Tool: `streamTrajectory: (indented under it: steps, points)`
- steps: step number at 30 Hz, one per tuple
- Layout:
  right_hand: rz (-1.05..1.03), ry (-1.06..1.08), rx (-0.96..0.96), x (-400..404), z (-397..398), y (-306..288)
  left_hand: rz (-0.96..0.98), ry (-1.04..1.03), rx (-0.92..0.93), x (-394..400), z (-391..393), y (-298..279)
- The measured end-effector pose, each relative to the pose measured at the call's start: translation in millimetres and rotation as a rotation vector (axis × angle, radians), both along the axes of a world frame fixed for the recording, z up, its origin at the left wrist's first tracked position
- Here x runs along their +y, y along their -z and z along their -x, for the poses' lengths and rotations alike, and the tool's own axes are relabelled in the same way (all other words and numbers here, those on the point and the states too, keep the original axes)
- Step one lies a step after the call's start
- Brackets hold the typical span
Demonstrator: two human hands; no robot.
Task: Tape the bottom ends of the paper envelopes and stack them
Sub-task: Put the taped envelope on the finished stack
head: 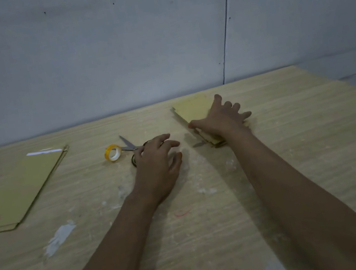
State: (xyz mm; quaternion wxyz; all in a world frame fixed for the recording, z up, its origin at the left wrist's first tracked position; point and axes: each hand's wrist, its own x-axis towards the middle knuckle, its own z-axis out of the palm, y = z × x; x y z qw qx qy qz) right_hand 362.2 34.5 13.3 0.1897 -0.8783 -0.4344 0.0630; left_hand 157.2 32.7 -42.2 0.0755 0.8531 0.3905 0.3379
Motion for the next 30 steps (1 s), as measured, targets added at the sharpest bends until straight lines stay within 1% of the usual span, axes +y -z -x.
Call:
streamTrajectory:
  steps: [2,4,6,8,10,14,17,20,23,25,27,30]
  points:
    - [-0.009,0.002,-0.022,1.6,2.4,2.1,0.010,-0.001,-0.001,0.3,0.1,-0.2]
    - [-0.063,-0.010,-0.083,1.2,9.1,2.9,0.005,0.008,-0.017,-0.6,0.9,-0.5]
    - [-0.137,-0.066,-0.167,-0.4,18.5,3.2,-0.010,0.016,-0.045,-2.8,2.3,-2.2]
    - [-0.147,-0.134,-0.210,-1.5,27.7,4.1,-0.022,0.027,-0.083,-5.0,5.7,-4.7]
    - [-0.072,-0.133,-0.195,-2.0,33.0,6.0,-0.042,0.045,-0.116,-7.9,13.0,-7.3]
    - [0.044,-0.006,-0.129,-5.8,23.7,8.0,-0.114,0.046,-0.167,-16.1,33.7,-12.7]
    - [0.014,0.019,-0.072,-8.4,14.9,10.7,-0.144,0.023,-0.181,-20.6,45.1,-14.1]
    - [-0.011,-0.031,-0.095,-8.9,22.4,11.4,-0.140,0.000,-0.182,-21.4,53.3,-15.0]
    - [-0.138,-0.084,-0.188,-9.3,41.6,11.7,-0.156,-0.029,-0.199,-24.3,61.4,-18.0]
    - [-0.314,-0.149,-0.256,-10.5,57.7,13.4,-0.177,-0.040,-0.226,-26.4,70.8,-22.6]
    - [-0.487,-0.263,-0.297,-11.5,74.5,17.6,-0.193,-0.071,-0.274,-25.7,83.9,-26.8]
    - [-0.623,-0.453,-0.311,-16.9,107.4,21.6,-0.192,-0.257,-0.276,-20.8,113.9,-29.7]
